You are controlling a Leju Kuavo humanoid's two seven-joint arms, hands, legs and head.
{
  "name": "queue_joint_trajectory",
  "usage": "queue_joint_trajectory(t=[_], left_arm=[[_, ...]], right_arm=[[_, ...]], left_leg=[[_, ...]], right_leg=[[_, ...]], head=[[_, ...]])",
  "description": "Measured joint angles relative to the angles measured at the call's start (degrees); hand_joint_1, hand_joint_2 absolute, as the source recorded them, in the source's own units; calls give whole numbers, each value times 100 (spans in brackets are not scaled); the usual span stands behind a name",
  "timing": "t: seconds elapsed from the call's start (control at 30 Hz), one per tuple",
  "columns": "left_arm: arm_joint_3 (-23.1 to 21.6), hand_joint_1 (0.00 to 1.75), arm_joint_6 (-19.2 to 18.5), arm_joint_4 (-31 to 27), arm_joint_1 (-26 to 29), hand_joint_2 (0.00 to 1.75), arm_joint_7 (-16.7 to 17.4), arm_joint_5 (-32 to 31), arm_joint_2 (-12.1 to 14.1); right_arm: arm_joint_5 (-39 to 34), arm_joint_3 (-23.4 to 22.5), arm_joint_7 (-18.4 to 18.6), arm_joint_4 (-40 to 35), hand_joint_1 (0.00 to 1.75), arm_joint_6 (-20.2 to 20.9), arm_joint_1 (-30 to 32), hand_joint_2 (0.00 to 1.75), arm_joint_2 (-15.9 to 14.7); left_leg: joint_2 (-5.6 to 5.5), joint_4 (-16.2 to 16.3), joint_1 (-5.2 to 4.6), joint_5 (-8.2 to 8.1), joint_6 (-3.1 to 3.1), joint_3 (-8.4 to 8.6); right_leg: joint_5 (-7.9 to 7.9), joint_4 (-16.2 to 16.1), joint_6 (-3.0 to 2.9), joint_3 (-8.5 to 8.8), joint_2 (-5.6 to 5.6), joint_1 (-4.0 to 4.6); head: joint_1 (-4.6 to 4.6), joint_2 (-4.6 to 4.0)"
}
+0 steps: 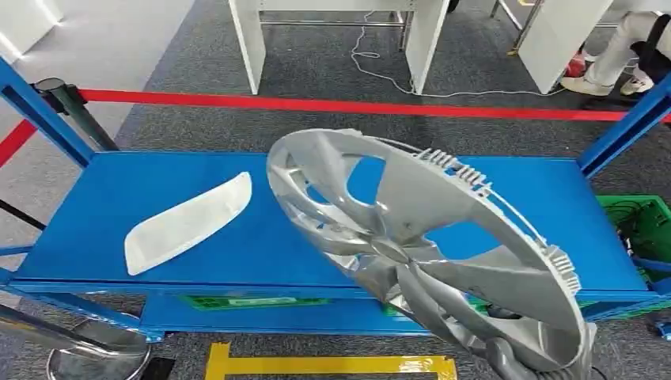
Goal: Take the parts from the cabinet and place them on the table.
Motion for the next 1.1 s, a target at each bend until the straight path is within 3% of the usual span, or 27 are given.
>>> queue_joint_trajectory(t=[0.03, 0.07, 0.1, 0.17, 0.2, 0.23, 0.33, 0.37, 0.4, 0.47, 0.5, 0.53, 0.57, 0.6, 0.67, 0.7, 0.73, 0.8, 0.87, 0.9, 0.93, 1.0, 1.03, 1.07, 1.1], left_arm=[[-2, 0, 7, 7, 12, 175, 0, 26, 0], [-9, 0, 9, 13, 24, 175, 0, 24, 0], [-24, 0, 24, 17, 34, 175, 0, 26, -4], [-48, 0, 44, 24, 41, 175, -2, 41, -20], [-50, 0, 59, 28, 45, 175, -15, 59, -22], [-52, 0, 74, 28, 41, 175, -28, 85, -24], [-61, 0, 92, 37, 58, 175, -44, 98, -22], [-66, 0, 94, 46, 57, 175, -46, 105, 0], [-79, 0, 94, 48, 58, 175, -52, 120, -29], [-92, 0, 105, 48, 44, 175, -72, 140, -31], [-94, 0, 107, 48, 41, 175, -83, 142, -33], [-98, 0, 116, 48, 42, 175, -92, 142, -37], [-98, 0, 125, 48, 44, 175, -94, 142, -39], [-101, 0, 129, 48, 42, 175, -101, 142, -42], [-101, 0, 136, 48, 35, 175, -105, 142, -42], [-101, 0, 149, 48, 24, 175, -105, 142, -44], [-101, 0, 157, 50, 5, 175, -107, 142, -48], [-103, 0, 186, 50, 3, 175, -114, 144, -48], [-105, 0, 192, 50, 8, 175, -113, 151, -55], [-105, 0, 194, 50, -8, 175, -114, 151, -72], [-107, 0, 195, 50, -15, 175, -114, 151, -79], [-107, 0, 201, 50, -19, 175, -114, 151, -79], [-109, 0, 201, 50, -18, 175, -114, 155, -81], [-109, 0, 201, 50, -18, 175, -114, 164, -90], [-109, 0, 201, 50, -18, 175, -116, 181, -94]], right_arm=[[55, -28, 0, 57, 175, -7, 8, 175, 9], [103, -61, 0, 107, 175, -18, 7, 175, 17], [151, -83, 0, 146, 175, -46, 3, 175, 31], [205, -109, 0, 201, 175, -70, -11, 175, 50], [223, -114, 0, 236, 175, -72, -28, 175, 50], [236, -118, 0, 251, 175, -72, -22, 175, 57], [249, -140, 0, 312, 175, -94, -31, 175, 72], [249, -149, 0, 328, 175, -114, -33, 175, 83], [260, -151, 0, 334, 175, -133, -32, 175, 94], [284, -153, 0, 347, 175, -160, -33, 175, 109], [295, -157, 0, 354, 175, -168, -34, 175, 107], [304, -157, 0, 360, 175, -175, -35, 175, 109], [310, -159, 0, 367, 175, -177, -37, 175, 109], [315, -159, 0, 371, 175, -184, -41, 175, 107], [319, -159, 0, 382, 175, -192, -58, 175, 107], [323, -159, 0, 384, 175, -201, -72, 175, 107], [330, -159, 0, 384, 175, -223, -91, 175, 109], [350, -155, 0, 389, 175, -249, -126, 175, 109], [354, -155, 0, 398, 175, -251, -127, 175, 107], [354, -159, 0, 406, 175, -251, -126, 175, 107], [354, -159, 0, 413, 175, -251, -130, 175, 107], [354, -164, 0, 428, 175, -251, -138, 175, 107], [356, -164, 0, 441, 175, -258, -140, 175, 107], [365, -164, 0, 452, 175, -280, -145, 175, 105], [385, -162, 0, 463, 175, -302, -152, 175, 103]], left_leg=[[2, 11, -4, 0, 0, -6], [3, 29, -4, -1, -1, -10], [0, 51, -2, -10, -7, -15], [-23, 116, 4, -47, -56, -19], [-28, 135, -17, -63, -86, -53], [-35, 173, -25, -59, -104, -97], [-42, 209, -28, -12, -188, -151], [-29, 264, -23, -81, -218, -199], [22, 405, -25, -267, -270, -260], [57, 1165, 22, -793, -334, -520], [64, 1591, 38, -993, -357, -655], [65, 1854, 52, -1070, -375, -715], [65, 1851, 63, -1000, -382, -663], [66, 1639, 72, -828, -384, -526], [71, 697, 94, -368, -379, 16], [75, 260, 101, -347, -371, 236], [65, 123, 58, -378, -343, 309], [60, 155, 39, -337, -291, 224], [70, 116, 54, -242, -184, 156], [96, 114, 69, -176, -130, 120], [96, 114, 67, -131, -80, 56], [100, 120, 33, -25, -40, -88], [103, 129, 12, 24, -30, -163], [103, 141, -10, 74, -23, -238], [103, 155, -28, 117, -20, -305]], right_leg=[[-14, 219, 6, -97, -1, -1], [116, 163, 7, -61, -2, -1], [376, -165, 5, 108, -2, -3], [884, -1195, -21, 613, 4, -12], [764, -1349, -39, 785, 41, 3], [823, -1387, -69, 778, 58, 12], [786, -1432, -123, 721, 45, 12], [814, -1477, -186, 699, 18, -52], [836, -1477, -223, 660, 4, -39], [880, -1471, -283, 590, -37, -28], [904, -1462, -290, 555, -64, -19], [926, -1447, -290, 516, -84, -16], [943, -1429, -288, 476, -100, -16], [958, -1409, -283, 436, -112, -16], [993, -1375, -256, 380, -119, -21], [1012, -1365, -229, 365, -123, -17], [1048, -1358, -185, 323, -124, 5], [1143, -1376, -115, 308, -124, -6], [1196, -1397, -29, 286, -112, -9], [1010, -1321, -15, 234, -82, -22], [713, -1105, -7, 122, -65, -16], [89, -219, 2, -94, -40, -11], [-32, 130, -1, -160, -39, -5], [23, 302, -9, -141, -38, 3], [216, 233, -33, -14, -37, 10]], head=[[-2, 0], [0, 0], [0, 0], [2, 0], [0, 0], [-9, 0], [-11, 0], [-9, 0], [-46, 0], [-68, 0], [-63, 0], [-68, 0], [-66, 0], [-68, 0], [-70, 0], [-66, 0], [-68, 0], [-68, 0], [-61, 0], [-48, 0], [-37, 0], [-31, 0], [-31, 0], [-31, 0], [-31, 0]])
